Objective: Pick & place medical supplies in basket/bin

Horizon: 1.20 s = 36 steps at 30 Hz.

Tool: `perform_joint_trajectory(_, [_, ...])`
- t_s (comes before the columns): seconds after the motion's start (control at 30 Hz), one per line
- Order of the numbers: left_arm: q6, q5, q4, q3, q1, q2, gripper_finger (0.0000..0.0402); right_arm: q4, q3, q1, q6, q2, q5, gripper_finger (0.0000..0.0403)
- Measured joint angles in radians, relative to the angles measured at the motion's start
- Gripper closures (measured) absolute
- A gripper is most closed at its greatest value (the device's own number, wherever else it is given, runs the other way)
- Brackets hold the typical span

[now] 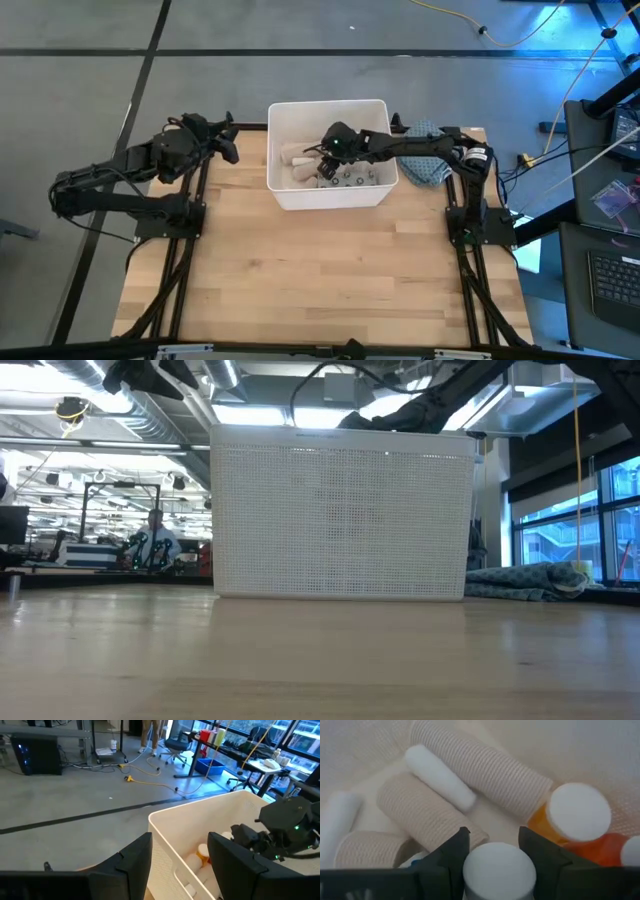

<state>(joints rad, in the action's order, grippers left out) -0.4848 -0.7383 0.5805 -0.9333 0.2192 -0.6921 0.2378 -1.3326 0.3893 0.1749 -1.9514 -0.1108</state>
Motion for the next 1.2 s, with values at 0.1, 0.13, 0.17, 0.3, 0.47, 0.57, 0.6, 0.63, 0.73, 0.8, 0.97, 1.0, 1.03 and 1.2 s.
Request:
perform_joint_trajectory(0.1, [0.000,0.000,0.000,0.000,0.000,0.000,0.0217,0.002,0.000,0.000,0.000,0.000,0.000,0.0243])
perform_joint_trajectory(0.13, [0.000,0.000,0.000,0.000,0.000,0.000,0.0217,0.002,0.000,0.000,0.001,0.000,-0.001,0.0243])
perform_joint_trajectory(0.17, [0.000,0.000,0.000,0.000,0.000,0.000,0.0217,0.002,0.000,-0.001,0.004,0.000,-0.001,0.0243])
perform_joint_trajectory(0.3, [0.000,0.004,0.000,0.000,0.000,0.000,0.0217,0.035,-0.001,0.000,-0.011,0.000,0.011,0.0242])
perform_joint_trajectory(0.47, [-0.001,0.035,0.000,0.000,0.000,0.000,0.0217,0.041,-0.001,0.000,-0.009,0.000,0.055,0.0229])
perform_joint_trajectory(0.57, [0.000,0.043,0.000,0.000,0.000,0.000,0.0217,0.041,-0.002,0.000,0.003,0.000,0.084,0.0203])
perform_joint_trajectory(0.6, [0.000,0.051,0.000,0.000,0.000,0.000,0.0217,0.041,-0.002,0.000,0.003,0.000,0.087,0.0192])
perform_joint_trajectory(0.63, [0.000,0.058,0.000,0.000,0.000,0.000,0.0217,0.042,-0.002,0.000,0.003,0.000,0.087,0.0180])
perform_joint_trajectory(0.73, [0.000,0.080,0.000,0.000,0.000,0.000,0.0217,0.049,-0.006,0.000,0.041,0.001,0.089,0.0146])
perform_joint_trajectory(0.8, [0.000,0.109,0.000,0.000,0.000,0.000,0.0217,0.084,-0.027,0.000,0.067,0.001,0.106,0.0129])
perform_joint_trajectory(0.97, [0.000,0.189,0.003,0.000,-0.001,0.000,0.0217,0.171,-0.112,-0.002,0.057,0.047,0.135,0.0110])
perform_joint_trajectory(1.0, [0.000,0.202,0.007,0.000,-0.002,0.000,0.0217,0.190,-0.128,-0.004,0.054,0.061,0.135,0.0110])
perform_joint_trajectory(1.03, [0.000,0.211,0.008,0.000,-0.001,0.000,0.0217,0.196,-0.144,-0.007,0.053,0.077,0.135,0.0110])
perform_joint_trajectory(1.2, [-0.008,0.254,0.022,0.000,-0.001,0.005,0.0217,0.296,-0.194,-0.010,0.092,0.184,0.156,0.0109])
